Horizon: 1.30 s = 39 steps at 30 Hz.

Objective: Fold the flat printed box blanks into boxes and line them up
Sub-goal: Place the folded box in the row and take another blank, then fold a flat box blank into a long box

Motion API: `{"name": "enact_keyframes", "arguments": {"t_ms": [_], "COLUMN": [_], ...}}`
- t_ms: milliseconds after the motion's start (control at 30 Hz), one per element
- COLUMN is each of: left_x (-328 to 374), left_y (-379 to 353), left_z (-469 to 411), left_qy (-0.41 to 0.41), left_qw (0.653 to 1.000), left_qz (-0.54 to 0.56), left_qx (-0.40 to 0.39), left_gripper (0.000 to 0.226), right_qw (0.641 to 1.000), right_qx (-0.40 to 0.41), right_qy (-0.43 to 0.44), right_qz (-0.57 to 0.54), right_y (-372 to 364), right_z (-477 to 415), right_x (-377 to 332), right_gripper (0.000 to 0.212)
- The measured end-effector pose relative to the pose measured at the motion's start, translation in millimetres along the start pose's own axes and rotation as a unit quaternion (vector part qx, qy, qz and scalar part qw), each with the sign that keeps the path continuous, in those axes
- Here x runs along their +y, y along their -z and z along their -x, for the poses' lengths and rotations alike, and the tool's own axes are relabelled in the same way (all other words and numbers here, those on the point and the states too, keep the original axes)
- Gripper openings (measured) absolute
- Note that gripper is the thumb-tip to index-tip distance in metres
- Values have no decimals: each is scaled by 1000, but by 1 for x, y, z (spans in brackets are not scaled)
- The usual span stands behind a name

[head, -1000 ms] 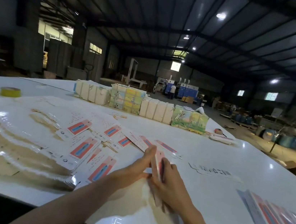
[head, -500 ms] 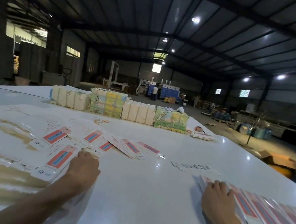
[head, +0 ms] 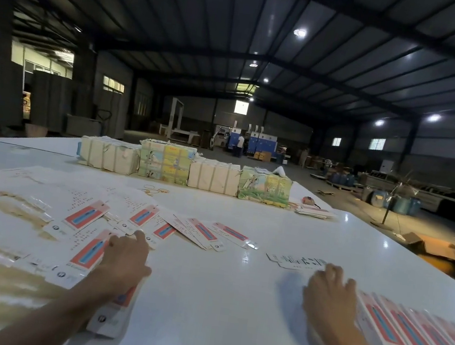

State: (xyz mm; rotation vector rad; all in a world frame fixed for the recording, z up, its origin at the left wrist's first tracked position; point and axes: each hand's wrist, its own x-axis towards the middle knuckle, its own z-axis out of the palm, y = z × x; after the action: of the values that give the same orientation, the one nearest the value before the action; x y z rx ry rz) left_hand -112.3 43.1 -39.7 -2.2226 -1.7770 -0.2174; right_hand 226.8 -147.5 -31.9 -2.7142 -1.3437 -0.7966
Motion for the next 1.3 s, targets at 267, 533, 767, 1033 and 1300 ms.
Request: {"name": "enact_keyframes", "arguments": {"t_ms": [267,533,767,1033,1300], "left_x": [-17,18,87,103,96], "left_y": [11,28,46,23,20], "left_z": [-10,-16,5,20,14], "left_qy": [10,-20,-100,-26,9], "left_qw": [984,785,533,455,538], "left_qz": [167,576,761,837,812], "left_qx": [-61,-229,-355,-301,-224], "left_gripper": [109,44,58,54,54], "right_qw": [962,813,650,677,681], "right_qx": [-8,-60,-79,-101,-132], "right_qy": [201,182,135,112,135], "right_qz": [-183,-550,-744,-721,-708], "right_y": [11,-13,-2,-1,3], "right_z": [-25,-23,-22,-17,-12], "right_x": [-131,-139,-129,-123,-127], "right_gripper": [41,45,35,24,21]}}
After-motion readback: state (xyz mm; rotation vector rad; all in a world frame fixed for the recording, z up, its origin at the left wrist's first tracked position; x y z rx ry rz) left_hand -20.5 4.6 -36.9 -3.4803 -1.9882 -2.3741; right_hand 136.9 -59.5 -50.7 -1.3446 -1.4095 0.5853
